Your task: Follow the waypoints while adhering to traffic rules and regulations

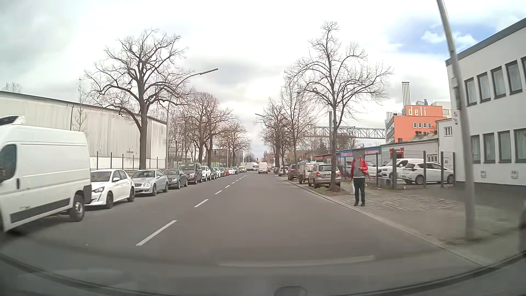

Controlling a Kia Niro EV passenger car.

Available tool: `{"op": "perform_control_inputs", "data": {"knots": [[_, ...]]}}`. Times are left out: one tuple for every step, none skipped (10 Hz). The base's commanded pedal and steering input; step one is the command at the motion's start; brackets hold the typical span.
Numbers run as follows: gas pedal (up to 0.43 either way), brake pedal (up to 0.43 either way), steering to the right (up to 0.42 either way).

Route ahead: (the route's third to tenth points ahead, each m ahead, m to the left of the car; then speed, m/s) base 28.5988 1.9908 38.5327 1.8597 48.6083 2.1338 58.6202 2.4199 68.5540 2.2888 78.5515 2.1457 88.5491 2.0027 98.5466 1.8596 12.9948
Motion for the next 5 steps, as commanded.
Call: {"op": "perform_control_inputs", "data": {"knots": [[0.000,0.000,0.005],[0.000,0.000,0.005],[0.000,0.000,0.005],[0.000,0.000,0.004],[0.000,0.000,0.005]]}}
